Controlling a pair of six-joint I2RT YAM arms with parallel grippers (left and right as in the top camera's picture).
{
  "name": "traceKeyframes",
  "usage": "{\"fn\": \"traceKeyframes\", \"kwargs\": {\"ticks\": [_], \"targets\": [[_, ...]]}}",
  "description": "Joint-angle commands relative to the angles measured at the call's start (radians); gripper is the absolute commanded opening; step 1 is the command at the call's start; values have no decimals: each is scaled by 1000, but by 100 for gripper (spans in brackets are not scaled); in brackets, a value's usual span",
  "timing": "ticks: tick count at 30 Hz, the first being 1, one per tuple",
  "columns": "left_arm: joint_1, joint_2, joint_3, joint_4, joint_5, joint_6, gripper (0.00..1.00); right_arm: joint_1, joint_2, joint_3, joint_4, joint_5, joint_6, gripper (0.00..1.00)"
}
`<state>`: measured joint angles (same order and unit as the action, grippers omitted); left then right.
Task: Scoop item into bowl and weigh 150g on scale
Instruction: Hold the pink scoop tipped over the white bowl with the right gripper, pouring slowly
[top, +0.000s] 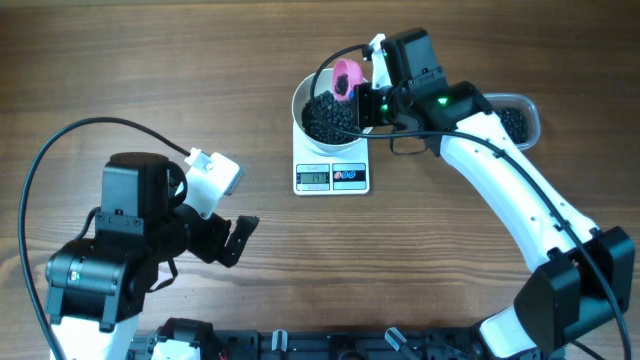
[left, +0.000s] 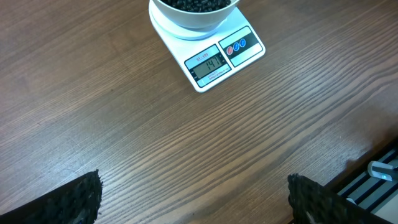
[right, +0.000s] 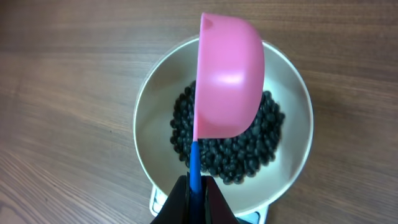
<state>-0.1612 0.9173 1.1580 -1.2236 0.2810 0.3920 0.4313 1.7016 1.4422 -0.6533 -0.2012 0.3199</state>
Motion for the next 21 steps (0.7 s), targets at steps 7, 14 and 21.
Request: {"fn": "traceKeyframes", "kwargs": {"ticks": [7, 14, 21], "targets": [[7, -2, 15, 3, -2, 20, 100, 1, 5, 5, 40, -51, 25, 4], [7, -2, 15, 3, -2, 20, 100, 4, 21, 4, -42, -7, -34, 4], [7, -2, 15, 3, -2, 20, 100, 3, 24, 12, -24, -25, -25, 4]]}}
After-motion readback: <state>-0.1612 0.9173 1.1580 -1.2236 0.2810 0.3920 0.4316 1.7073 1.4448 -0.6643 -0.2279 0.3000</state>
